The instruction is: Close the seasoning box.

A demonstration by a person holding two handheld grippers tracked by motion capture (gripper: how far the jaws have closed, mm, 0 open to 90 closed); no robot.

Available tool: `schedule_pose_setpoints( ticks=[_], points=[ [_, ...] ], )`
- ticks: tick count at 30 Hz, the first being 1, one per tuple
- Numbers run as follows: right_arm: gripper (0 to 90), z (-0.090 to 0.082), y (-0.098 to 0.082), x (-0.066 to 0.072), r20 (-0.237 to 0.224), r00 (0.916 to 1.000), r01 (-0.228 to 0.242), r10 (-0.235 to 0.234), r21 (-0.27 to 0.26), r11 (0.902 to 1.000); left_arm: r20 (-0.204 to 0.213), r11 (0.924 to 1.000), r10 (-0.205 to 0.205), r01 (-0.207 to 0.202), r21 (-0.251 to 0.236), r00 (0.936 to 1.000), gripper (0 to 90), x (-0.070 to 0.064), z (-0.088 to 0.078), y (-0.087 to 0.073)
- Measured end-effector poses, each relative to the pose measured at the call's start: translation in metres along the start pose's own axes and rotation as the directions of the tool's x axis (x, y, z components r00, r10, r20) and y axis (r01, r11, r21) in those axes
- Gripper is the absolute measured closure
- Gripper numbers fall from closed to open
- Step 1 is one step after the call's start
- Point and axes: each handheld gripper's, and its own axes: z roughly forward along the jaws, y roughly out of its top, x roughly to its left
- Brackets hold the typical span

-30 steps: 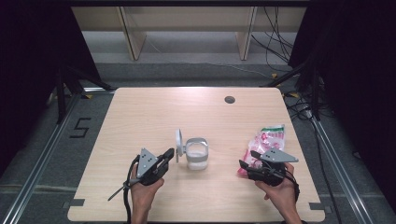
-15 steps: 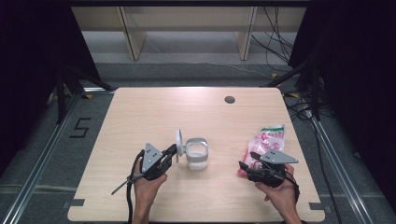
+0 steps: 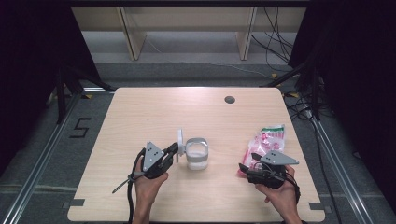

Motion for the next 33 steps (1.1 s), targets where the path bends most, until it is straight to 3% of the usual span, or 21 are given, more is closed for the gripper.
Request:
schedule_pose_setpoints(
  ticks=[1, 5, 17, 18, 26, 29, 33],
  points=[
    [35.5, -0.001, 0.000, 0.002, -0.005, 0.9995, -0.030, 0.030, 0.009, 0.9995, -0.002, 1.0000, 0.003, -0.003, 0.000, 1.0000, 87.8, 0.000, 0.000, 0.000],
    [35.3, -0.001, -0.001, 0.001, -0.002, 1.0000, -0.004, 0.004, 0.001, 1.0000, 0.010, 1.0000, -0.004, 0.004, -0.004, 0.9999, 87.8, -0.002, 0.001, 0.001],
    [35.4, -0.002, -0.002, 0.004, -0.017, 0.9995, -0.026, 0.026, 0.004, 0.9997, 0.024, 1.0000, 0.000, 0.001, -0.006, 0.9997, 87.1, -0.005, 0.003, 0.003],
    [35.4, -0.002, -0.003, 0.002, -0.021, 0.9998, 0.000, 0.000, 0.005, 1.0000, 0.032, 1.0000, -0.004, 0.004, -0.009, 0.9995, 86.9, -0.007, 0.004, 0.004],
    [35.4, -0.002, -0.003, 0.003, -0.023, 0.9997, -0.004, 0.004, 0.006, 1.0000, 0.040, 0.9999, 0.007, -0.006, -0.010, 0.9992, 86.0, -0.012, 0.005, 0.006],
    [35.5, -0.003, -0.003, 0.003, -0.019, 0.9998, -0.012, 0.012, 0.008, 0.9999, 0.048, 0.9999, -0.001, 0.002, -0.011, 0.9989, 82.4, -0.012, 0.004, 0.007],
    [35.6, -0.003, -0.003, 0.002, -0.017, 0.9998, 0.005, -0.005, 0.008, 1.0000, 0.068, 0.9994, -0.031, 0.031, -0.011, 0.9972, 67.0, -0.011, 0.003, 0.007]
  ],
)
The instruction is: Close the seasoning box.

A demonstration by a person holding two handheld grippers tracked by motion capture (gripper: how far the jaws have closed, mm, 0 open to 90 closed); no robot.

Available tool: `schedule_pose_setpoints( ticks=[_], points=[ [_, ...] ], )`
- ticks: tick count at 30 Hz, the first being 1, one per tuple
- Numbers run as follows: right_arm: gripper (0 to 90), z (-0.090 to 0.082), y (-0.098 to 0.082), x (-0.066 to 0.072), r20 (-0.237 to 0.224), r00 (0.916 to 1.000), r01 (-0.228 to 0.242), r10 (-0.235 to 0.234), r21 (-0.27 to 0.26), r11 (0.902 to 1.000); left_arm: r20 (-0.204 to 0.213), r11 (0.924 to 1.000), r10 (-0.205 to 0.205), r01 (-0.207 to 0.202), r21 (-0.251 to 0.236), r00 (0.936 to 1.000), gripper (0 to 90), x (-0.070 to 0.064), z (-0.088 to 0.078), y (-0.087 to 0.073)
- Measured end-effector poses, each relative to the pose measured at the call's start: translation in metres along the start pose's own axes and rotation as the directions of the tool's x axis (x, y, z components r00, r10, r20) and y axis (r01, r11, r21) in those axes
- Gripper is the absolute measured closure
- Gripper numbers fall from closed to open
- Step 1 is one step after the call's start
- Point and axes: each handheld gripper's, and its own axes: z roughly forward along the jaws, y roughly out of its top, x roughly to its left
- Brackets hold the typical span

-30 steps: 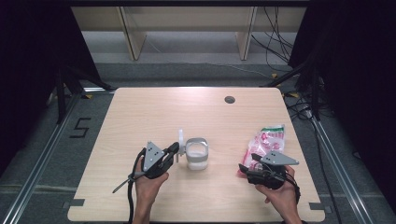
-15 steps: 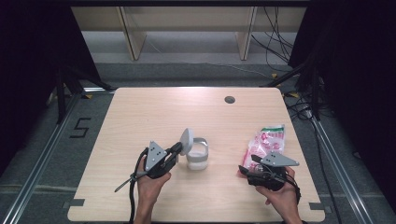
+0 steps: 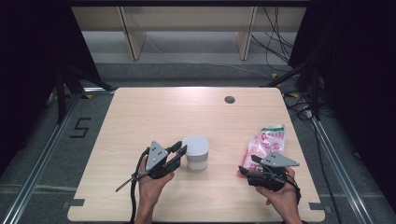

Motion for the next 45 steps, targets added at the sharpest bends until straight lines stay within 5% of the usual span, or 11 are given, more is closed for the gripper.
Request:
schedule_pose_setpoints(
  ticks=[8, 10, 27, 30, 43, 45],
  points=[
    [35.6, 0.000, -0.001, 0.003, -0.004, 0.9994, -0.035, 0.035, 0.007, 0.9994, 0.008, 1.0000, -0.003, 0.003, 0.002, 1.0000, 40.6, 0.000, -0.002, -0.001],
    [35.6, 0.001, -0.001, 0.000, -0.011, 0.9999, 0.001, -0.001, 0.001, 1.0000, -0.002, 0.9998, -0.016, 0.016, 0.015, 0.9999, 37.0, 0.000, -0.003, 0.000],
    [35.7, -0.001, -0.003, 0.000, 0.001, 0.9996, -0.027, 0.027, 0.008, 0.9996, 0.009, 0.9994, -0.009, 0.009, 0.034, 0.9999, 30.0, -0.002, -0.011, -0.001],
    [35.7, 0.001, -0.003, -0.003, 0.004, 0.9999, 0.011, -0.011, -0.006, 0.9999, 0.009, 0.9994, -0.007, 0.007, 0.035, 0.9999, 29.9, -0.002, -0.012, -0.001],
    [35.7, 0.000, -0.004, 0.000, -0.003, 0.9996, -0.028, 0.028, 0.020, 0.9994, 0.007, 0.9978, 0.015, -0.015, 0.064, 0.9999, 29.1, -0.001, -0.019, -0.007],
    [35.7, 0.000, -0.004, -0.003, -0.007, 1.0000, -0.002, 0.002, 0.014, 0.9999, 0.004, 0.9980, 0.012, -0.012, 0.062, 0.9999, 29.0, -0.002, -0.020, -0.009]
  ],
)
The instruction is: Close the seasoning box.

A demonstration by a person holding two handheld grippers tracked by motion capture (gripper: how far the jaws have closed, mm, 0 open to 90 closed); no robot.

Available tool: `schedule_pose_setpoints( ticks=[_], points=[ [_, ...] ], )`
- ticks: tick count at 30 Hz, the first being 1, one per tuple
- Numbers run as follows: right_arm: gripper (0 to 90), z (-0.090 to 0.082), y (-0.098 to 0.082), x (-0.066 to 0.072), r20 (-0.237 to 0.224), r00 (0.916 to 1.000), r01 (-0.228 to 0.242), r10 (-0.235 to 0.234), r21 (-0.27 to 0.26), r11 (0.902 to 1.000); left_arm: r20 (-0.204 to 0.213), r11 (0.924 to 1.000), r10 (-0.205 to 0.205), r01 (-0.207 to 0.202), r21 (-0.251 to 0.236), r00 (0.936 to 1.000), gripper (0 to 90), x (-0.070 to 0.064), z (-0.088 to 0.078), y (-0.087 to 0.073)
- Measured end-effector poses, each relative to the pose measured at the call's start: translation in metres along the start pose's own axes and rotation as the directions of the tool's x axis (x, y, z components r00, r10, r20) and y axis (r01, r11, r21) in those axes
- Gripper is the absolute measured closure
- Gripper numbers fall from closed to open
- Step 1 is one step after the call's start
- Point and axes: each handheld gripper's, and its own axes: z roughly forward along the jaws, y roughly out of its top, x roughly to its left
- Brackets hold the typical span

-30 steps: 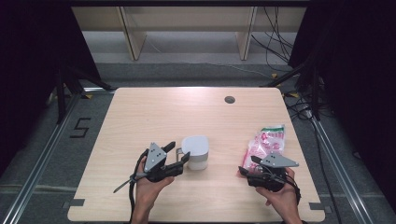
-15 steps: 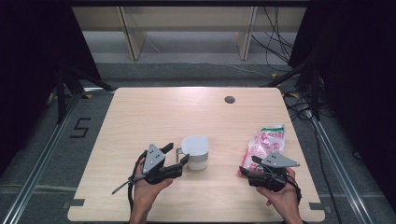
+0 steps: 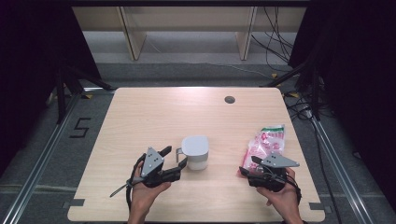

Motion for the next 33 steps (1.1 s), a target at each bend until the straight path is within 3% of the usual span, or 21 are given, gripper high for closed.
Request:
schedule_pose_setpoints(
  ticks=[7, 9, 15, 18, 20, 24, 26, 27, 30, 33],
  points=[
    [35.7, 0.001, 0.000, -0.002, 0.000, 0.9999, 0.012, -0.012, -0.008, 0.9999, 0.007, 0.9999, -0.007, 0.007, 0.010, 1.0000, 28.8, -0.004, -0.002, -0.008],
    [35.7, 0.000, 0.000, 0.000, 0.001, 1.0000, -0.005, 0.005, -0.003, 1.0000, 0.009, 1.0000, 0.000, -0.001, 0.009, 1.0000, 28.7, -0.004, -0.003, -0.009],
    [35.7, 0.000, 0.000, -0.001, 0.005, 0.9997, 0.024, -0.024, -0.005, 0.9997, 0.010, 0.9998, -0.006, 0.006, 0.020, 0.9999, 28.5, -0.006, -0.005, -0.016],
    [35.7, 0.000, 0.000, 0.000, 0.008, 0.9998, 0.016, -0.016, -0.012, 0.9998, 0.013, 0.9996, -0.014, 0.014, 0.024, 0.9998, 28.4, -0.008, -0.005, -0.020],
    [35.7, 0.001, 0.000, 0.002, 0.000, 1.0000, 0.004, -0.004, 0.000, 1.0000, 0.000, 0.9989, -0.042, 0.042, 0.018, 0.9991, 28.4, -0.010, -0.004, -0.023],
    [35.8, 0.001, 0.000, 0.003, -0.005, 1.0000, 0.004, -0.004, -0.004, 1.0000, -0.008, 0.9989, -0.046, 0.047, 0.011, 0.9989, 28.1, -0.012, -0.006, -0.028],
    [35.8, 0.000, 0.000, 0.005, 0.003, 1.0000, -0.007, 0.007, 0.005, 1.0000, -0.007, 0.9993, -0.029, 0.029, 0.022, 0.9995, 28.0, -0.012, -0.009, -0.029],
    [35.9, 0.000, 0.000, 0.004, -0.001, 0.9998, 0.018, -0.018, 0.001, 0.9998, -0.004, 0.9995, -0.024, 0.024, 0.018, 0.9997, 28.0, -0.012, -0.010, -0.030],
    [35.9, 0.001, 0.001, 0.004, -0.010, 0.9997, 0.022, -0.022, -0.003, 0.9998, 0.000, 0.9997, -0.015, 0.015, 0.016, 0.9999, 28.0, -0.012, -0.010, -0.031],
    [35.9, 0.000, 0.001, 0.005, 0.001, 1.0000, 0.008, -0.008, 0.001, 1.0000, -0.013, 0.9989, -0.041, 0.041, 0.021, 0.9991, 27.9, -0.014, -0.013, -0.033]
  ],
)
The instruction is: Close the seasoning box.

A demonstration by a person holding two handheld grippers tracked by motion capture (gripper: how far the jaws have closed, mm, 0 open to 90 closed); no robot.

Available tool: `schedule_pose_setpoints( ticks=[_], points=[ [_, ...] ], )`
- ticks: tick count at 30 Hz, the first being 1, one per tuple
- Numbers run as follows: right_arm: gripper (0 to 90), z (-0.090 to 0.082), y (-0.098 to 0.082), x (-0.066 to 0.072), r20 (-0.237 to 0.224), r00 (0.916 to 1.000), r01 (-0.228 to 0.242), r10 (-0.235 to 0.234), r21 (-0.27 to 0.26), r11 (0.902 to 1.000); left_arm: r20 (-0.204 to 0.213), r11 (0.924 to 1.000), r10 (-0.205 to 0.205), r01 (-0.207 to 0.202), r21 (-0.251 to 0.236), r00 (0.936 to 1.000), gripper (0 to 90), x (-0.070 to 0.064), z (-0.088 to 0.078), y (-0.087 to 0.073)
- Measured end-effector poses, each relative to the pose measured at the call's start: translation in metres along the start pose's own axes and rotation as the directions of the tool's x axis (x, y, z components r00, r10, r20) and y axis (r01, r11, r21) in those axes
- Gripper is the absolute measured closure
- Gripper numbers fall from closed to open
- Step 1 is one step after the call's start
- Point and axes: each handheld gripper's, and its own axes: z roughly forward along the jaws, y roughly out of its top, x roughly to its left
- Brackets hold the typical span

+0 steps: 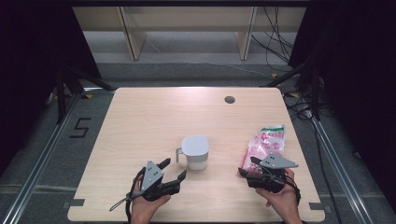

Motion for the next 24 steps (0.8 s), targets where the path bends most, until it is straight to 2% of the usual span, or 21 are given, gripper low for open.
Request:
schedule_pose_setpoints(
  ticks=[3, 4, 5, 7, 8, 9, 10, 12, 13, 16, 17, 18, 19, 21, 24],
  points=[
    [35.7, 0.000, 0.000, 0.001, -0.013, 0.9999, 0.007, -0.007, -0.004, 1.0000, 0.008, 1.0000, 0.001, -0.001, 0.000, 1.0000, 27.6, -0.002, -0.001, -0.003],
    [35.7, 0.000, 0.000, 0.001, -0.013, 0.9999, 0.007, -0.007, -0.004, 1.0000, 0.021, 0.9995, 0.032, -0.032, 0.002, 0.9993, 27.6, -0.001, -0.001, -0.003],
    [35.7, -0.001, -0.001, 0.002, -0.012, 0.9999, 0.011, -0.011, 0.011, 0.9999, 0.026, 0.9992, 0.036, -0.036, 0.014, 0.9990, 27.3, -0.001, -0.002, -0.004],
    [35.5, -0.002, -0.002, 0.005, -0.019, 0.9998, -0.001, 0.001, 0.013, 0.9999, 0.027, 1.0000, 0.003, -0.003, 0.009, 0.9996, 27.1, -0.005, -0.001, -0.010],
    [35.4, -0.001, -0.003, 0.004, -0.035, 0.9992, 0.019, -0.019, 0.009, 0.9998, 0.027, 1.0000, 0.003, -0.003, 0.009, 0.9996, 27.0, -0.005, -0.001, -0.010],
    [35.3, -0.003, -0.004, 0.006, -0.035, 0.9994, 0.003, -0.003, 0.018, 0.9998, 0.021, 0.9998, 0.003, -0.003, 0.020, 0.9998, 26.9, -0.006, -0.003, -0.012],
    [35.3, -0.002, -0.005, 0.004, -0.039, 0.9987, 0.033, -0.033, 0.008, 0.9994, 0.029, 0.9999, -0.002, 0.002, 0.015, 0.9996, 26.7, -0.008, -0.002, -0.016],
    [35.1, -0.003, -0.006, 0.007, -0.037, 0.9992, 0.017, -0.016, 0.024, 0.9996, 0.027, 0.9998, -0.003, 0.002, 0.022, 0.9996, 26.6, -0.010, -0.002, -0.018],
    [34.6, -0.003, -0.007, 0.006, -0.039, 0.9985, 0.039, -0.038, 0.027, 0.9989, 0.028, 0.9995, -0.001, 0.000, 0.032, 0.9996, 26.6, -0.010, -0.003, -0.019],
    [34.3, -0.004, -0.010, 0.010, -0.054, 0.9981, 0.033, -0.030, 0.044, 0.9985, 0.027, 0.9994, -0.004, 0.003, 0.033, 0.9996, 26.4, -0.011, -0.003, -0.021],
    [34.2, -0.004, -0.010, 0.009, -0.050, 0.9975, 0.051, -0.049, 0.033, 0.9981, 0.020, 0.9994, -0.003, 0.002, 0.035, 0.9998, 26.4, -0.012, -0.004, -0.021],
    [34.2, -0.005, -0.011, 0.012, -0.060, 0.9981, 0.017, -0.014, 0.051, 0.9985, 0.018, 0.9995, -0.002, 0.002, 0.032, 0.9998, 26.3, -0.012, -0.005, -0.021],
    [34.2, -0.005, -0.011, 0.012, -0.060, 0.9981, 0.017, -0.014, 0.051, 0.9985, 0.018, 0.9995, -0.002, 0.002, 0.032, 0.9998, 26.3, -0.012, -0.005, -0.021],
    [33.8, -0.005, -0.013, 0.010, -0.066, 0.9969, 0.046, -0.042, 0.054, 0.9975, 0.020, 0.9993, 0.001, -0.002, 0.037, 0.9998, 26.1, -0.011, -0.005, -0.021],
    [33.7, -0.005, -0.016, 0.008, -0.078, 0.9956, 0.058, -0.053, 0.061, 0.9965, 0.016, 0.9993, 0.004, -0.004, 0.038, 0.9999, 26.0, -0.011, -0.006, -0.022]
  ],
)
